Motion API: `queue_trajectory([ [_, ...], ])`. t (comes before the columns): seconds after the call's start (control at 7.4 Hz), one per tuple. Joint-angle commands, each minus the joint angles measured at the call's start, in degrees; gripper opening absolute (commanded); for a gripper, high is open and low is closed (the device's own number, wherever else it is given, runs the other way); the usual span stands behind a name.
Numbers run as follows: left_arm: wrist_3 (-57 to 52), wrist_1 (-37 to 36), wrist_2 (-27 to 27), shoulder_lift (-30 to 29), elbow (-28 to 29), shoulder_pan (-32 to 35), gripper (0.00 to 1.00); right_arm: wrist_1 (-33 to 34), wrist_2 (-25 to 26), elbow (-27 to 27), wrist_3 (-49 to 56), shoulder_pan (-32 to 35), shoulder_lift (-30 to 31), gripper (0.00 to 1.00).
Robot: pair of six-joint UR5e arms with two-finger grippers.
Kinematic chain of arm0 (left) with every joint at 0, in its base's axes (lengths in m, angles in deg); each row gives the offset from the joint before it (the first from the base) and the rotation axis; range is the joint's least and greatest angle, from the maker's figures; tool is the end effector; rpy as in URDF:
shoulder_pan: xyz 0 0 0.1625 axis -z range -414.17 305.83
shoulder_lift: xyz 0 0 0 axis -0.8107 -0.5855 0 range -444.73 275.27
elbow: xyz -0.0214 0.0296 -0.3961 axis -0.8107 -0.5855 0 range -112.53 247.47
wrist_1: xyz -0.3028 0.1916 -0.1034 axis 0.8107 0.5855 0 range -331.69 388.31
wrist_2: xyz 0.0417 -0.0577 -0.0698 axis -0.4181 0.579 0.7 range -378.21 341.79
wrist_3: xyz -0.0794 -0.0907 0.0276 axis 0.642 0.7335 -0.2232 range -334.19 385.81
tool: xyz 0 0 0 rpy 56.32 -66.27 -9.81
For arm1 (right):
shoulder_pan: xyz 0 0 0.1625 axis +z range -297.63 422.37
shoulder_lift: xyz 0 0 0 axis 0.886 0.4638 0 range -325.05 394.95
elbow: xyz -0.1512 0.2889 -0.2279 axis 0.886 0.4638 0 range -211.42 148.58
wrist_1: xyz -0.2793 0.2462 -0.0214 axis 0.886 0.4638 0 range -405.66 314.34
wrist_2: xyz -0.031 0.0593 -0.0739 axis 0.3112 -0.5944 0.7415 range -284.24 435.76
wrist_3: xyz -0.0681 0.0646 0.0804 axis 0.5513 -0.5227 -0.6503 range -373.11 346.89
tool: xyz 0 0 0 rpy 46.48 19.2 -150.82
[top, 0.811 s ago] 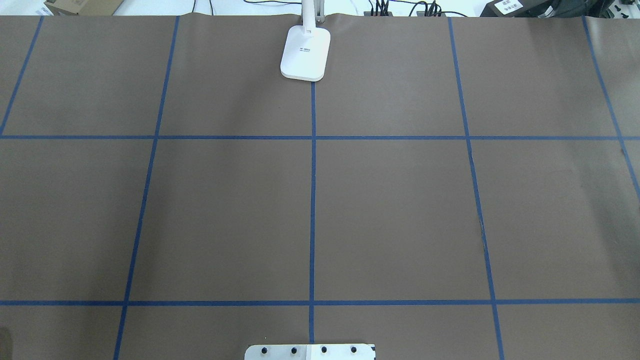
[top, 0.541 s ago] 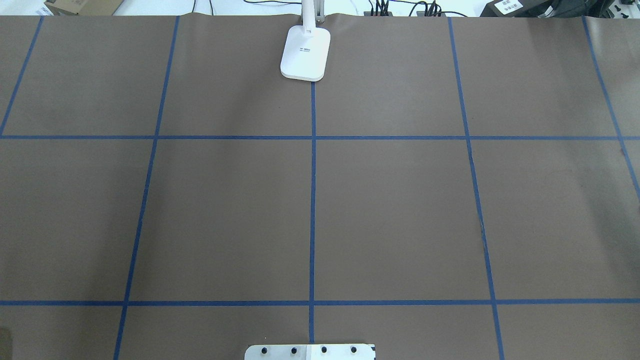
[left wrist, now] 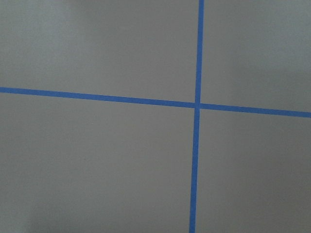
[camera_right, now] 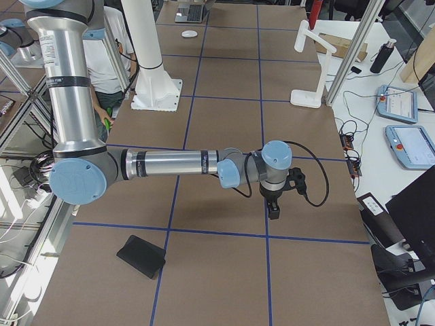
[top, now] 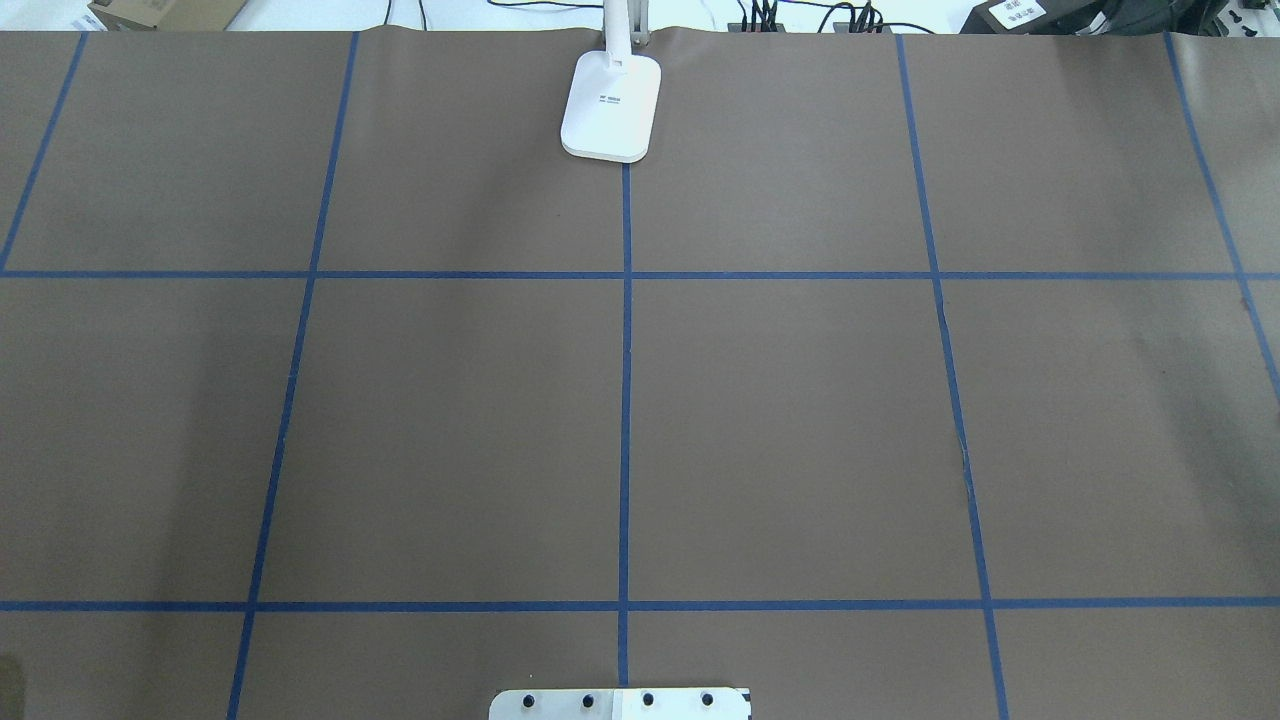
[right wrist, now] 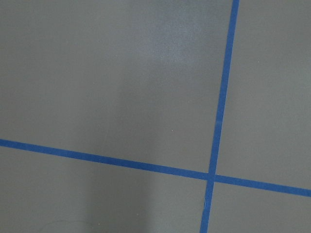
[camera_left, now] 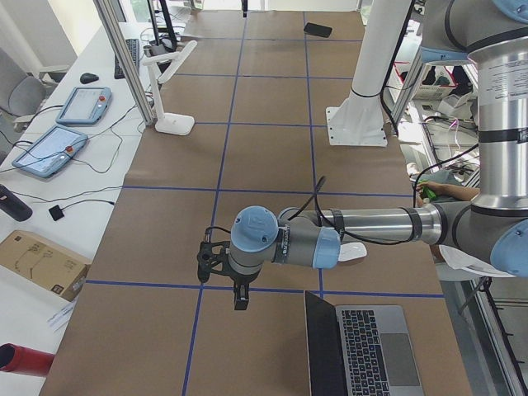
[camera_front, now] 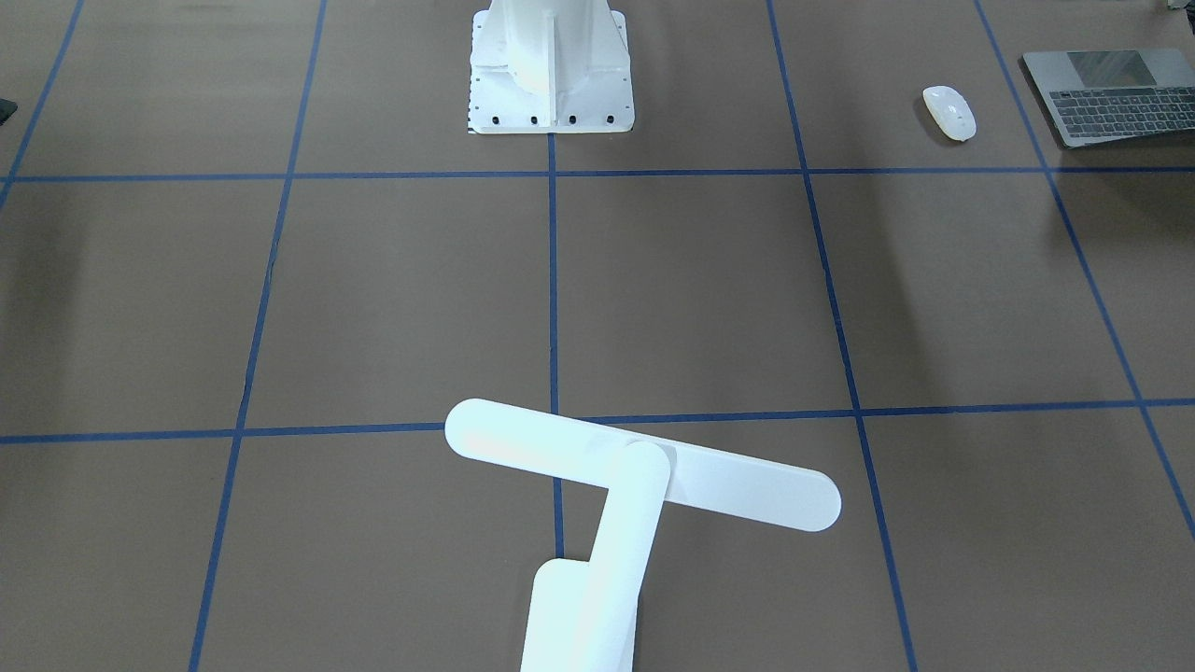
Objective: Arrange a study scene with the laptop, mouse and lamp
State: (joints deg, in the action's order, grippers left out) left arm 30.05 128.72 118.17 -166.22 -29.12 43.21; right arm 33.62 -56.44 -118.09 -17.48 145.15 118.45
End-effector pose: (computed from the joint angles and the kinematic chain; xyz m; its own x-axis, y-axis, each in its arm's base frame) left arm -0.0948 -0.3915 0.6373 0.6866 -0.0553 -0.7250 0.1783 0.9795 0.0942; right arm -0.0145 -0.5138 0.6035 0.7219 -0.1787 0.6685 0.0671 0.9796 0.1895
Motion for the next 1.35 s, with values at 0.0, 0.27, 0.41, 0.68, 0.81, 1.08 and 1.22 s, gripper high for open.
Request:
queue_trajectory([
  [0.0, -5.5, -0.2, -0.1, 0.1, 0.2, 1.8, 1.0, 6.6, 0.7, 0.1, 7.9, 0.2, -1.8, 1.0],
  [0.27, -4.7, -0.4, 0.2, 1.1, -0.8, 3.3, 1.0, 8.9, -0.1, -1.7, 9.5, 0.8, -1.3, 0.99],
  [0.41, -3.6, -0.5, 0.1, 1.0, -0.8, 3.3, 1.0, 8.4, -1.6, -2.2, 9.5, 0.8, -0.3, 1.0],
  [0.68, -1.8, -0.1, -0.1, 1.9, -0.5, 3.2, 1.0, 7.9, -3.6, -4.3, 9.2, 0.7, 1.4, 0.99],
  [0.81, -0.6, -0.3, -0.1, 2.5, -0.1, 3.2, 0.99, 7.8, -7.6, -4.9, 8.8, 0.6, 2.0, 1.0],
  [1.08, 11.1, -0.4, -0.9, 4.1, -0.4, 4.5, 0.94, 7.8, -7.4, -4.9, 8.8, 0.2, 1.6, 1.0],
  [1.22, 11.6, -0.5, -1.3, 4.8, 0.1, 6.2, 0.94, 5.5, -7.6, -4.7, 8.8, 0.2, 2.1, 1.0],
])
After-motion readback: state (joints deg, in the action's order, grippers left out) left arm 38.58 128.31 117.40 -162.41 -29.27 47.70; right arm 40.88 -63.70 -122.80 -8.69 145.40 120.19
